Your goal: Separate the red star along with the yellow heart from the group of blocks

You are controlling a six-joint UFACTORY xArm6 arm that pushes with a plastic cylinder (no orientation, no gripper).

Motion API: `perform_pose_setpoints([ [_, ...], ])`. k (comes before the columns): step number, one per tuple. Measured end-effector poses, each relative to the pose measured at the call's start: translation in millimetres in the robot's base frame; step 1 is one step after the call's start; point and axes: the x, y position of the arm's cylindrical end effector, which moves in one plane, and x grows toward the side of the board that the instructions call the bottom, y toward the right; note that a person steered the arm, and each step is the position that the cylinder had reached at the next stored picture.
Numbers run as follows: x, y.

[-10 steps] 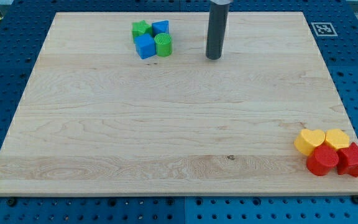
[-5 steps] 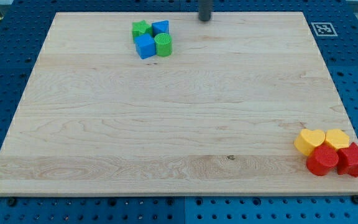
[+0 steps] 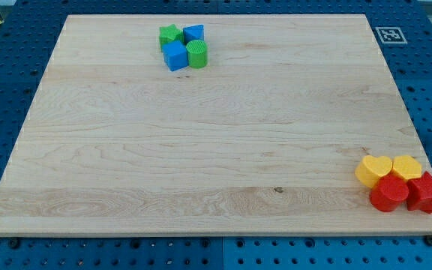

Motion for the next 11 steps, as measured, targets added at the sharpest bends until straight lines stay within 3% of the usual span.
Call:
perform_pose_setpoints([
  [1,93,0],
  [2,126,-7],
  [4,119,-63],
  [6,54,-98],
  [8,40,-121],
  [11,15,-235],
])
